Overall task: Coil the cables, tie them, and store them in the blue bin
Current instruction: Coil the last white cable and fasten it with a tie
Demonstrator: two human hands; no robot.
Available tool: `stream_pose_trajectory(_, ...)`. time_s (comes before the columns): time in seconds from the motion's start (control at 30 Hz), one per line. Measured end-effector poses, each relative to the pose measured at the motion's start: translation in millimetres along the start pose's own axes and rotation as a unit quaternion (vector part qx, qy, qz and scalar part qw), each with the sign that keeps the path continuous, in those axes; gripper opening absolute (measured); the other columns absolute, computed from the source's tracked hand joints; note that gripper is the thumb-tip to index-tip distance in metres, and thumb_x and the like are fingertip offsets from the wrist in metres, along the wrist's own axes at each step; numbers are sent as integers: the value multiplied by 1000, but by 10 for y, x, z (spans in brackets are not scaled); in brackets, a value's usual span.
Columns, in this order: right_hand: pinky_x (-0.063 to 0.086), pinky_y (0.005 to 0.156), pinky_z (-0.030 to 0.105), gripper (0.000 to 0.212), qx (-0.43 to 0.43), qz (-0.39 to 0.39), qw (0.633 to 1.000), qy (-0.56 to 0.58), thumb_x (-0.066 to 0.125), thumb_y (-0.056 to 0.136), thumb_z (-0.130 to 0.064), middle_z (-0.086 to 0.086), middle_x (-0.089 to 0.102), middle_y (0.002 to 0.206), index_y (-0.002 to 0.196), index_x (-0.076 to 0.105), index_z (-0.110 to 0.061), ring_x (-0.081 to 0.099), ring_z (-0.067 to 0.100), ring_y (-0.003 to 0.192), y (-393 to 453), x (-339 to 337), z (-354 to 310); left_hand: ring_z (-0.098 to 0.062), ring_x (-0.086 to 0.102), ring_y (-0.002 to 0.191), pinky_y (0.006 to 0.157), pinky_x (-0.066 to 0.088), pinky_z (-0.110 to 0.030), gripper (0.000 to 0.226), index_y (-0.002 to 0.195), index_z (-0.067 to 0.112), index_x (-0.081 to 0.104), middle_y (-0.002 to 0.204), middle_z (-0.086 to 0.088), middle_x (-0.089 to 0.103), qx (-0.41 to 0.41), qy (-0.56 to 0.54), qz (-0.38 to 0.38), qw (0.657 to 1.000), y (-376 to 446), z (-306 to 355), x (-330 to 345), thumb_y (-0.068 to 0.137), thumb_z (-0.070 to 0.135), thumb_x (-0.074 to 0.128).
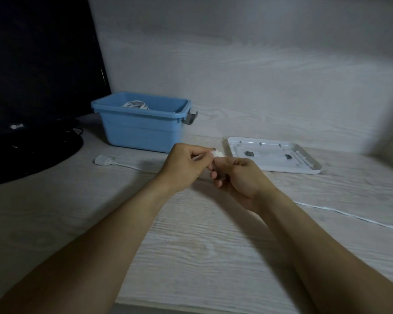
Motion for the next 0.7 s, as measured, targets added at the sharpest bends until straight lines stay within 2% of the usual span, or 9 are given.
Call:
stream_pose_trajectory(0.1,48,51,24,25,21,11,994,-103,58,99,-15,13,63,67,84,67,3,54,18,55,-58,-27,-65,-1,69,90,90,55,-26,17,102,15,78,88,11,75,1,43,33,999,-2,-38,-75,88,14,68)
stream_pose_trajectory(0.17,47,48,26,29,37,42,988,-148,61,98,-23,11,63,61,82,69,0,54,22,56,-61,-106,-88,-5,68,98,95,54,-35,22,104,18,78,99,10,76,4,57,35,998,-5,-39,-78,84,23,69)
stream_pose_trajectory(0.27,38,45,22,28,68,20,994,-83,56,100,-22,4,54,60,78,64,-8,47,15,52,-55,-106,-65,-6,65,109,102,48,-43,35,104,23,77,104,15,74,21,79,37,996,-22,1,-69,78,41,62)
stream_pose_trajectory(0.37,30,43,19,29,70,-16,997,-22,49,103,-20,-2,45,63,76,60,-13,37,8,49,-34,-96,-85,-5,64,111,102,48,-43,27,106,33,75,107,16,73,34,79,6,996,-11,11,-23,82,37,64)
stream_pose_trajectory(0.47,27,43,20,30,50,13,999,-15,51,101,-17,0,45,68,73,60,-14,33,8,49,5,-187,-108,-1,62,113,109,41,-39,20,103,45,72,107,21,72,60,106,-48,991,-6,87,48,91,30,67)
stream_pose_trajectory(0.57,25,41,20,28,44,42,998,-21,54,100,-17,0,44,64,73,59,-12,31,8,46,1,-229,-89,-5,60,112,109,28,-38,20,105,38,75,102,18,74,50,168,-95,980,-26,149,116,94,42,59)
stream_pose_trajectory(0.7,27,39,19,29,37,67,997,8,56,100,-19,0,45,63,72,58,-11,30,7,45,21,-260,-66,-8,60,96,105,27,-42,25,104,34,76,89,15,75,62,214,-137,965,-53,181,195,99,40,53)
Point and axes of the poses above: each hand's wrist, its own y-axis towards the middle knuckle, its own x-axis out of the palm, z = x × y, the point moved 8 cm from there along y, towards the middle knuckle
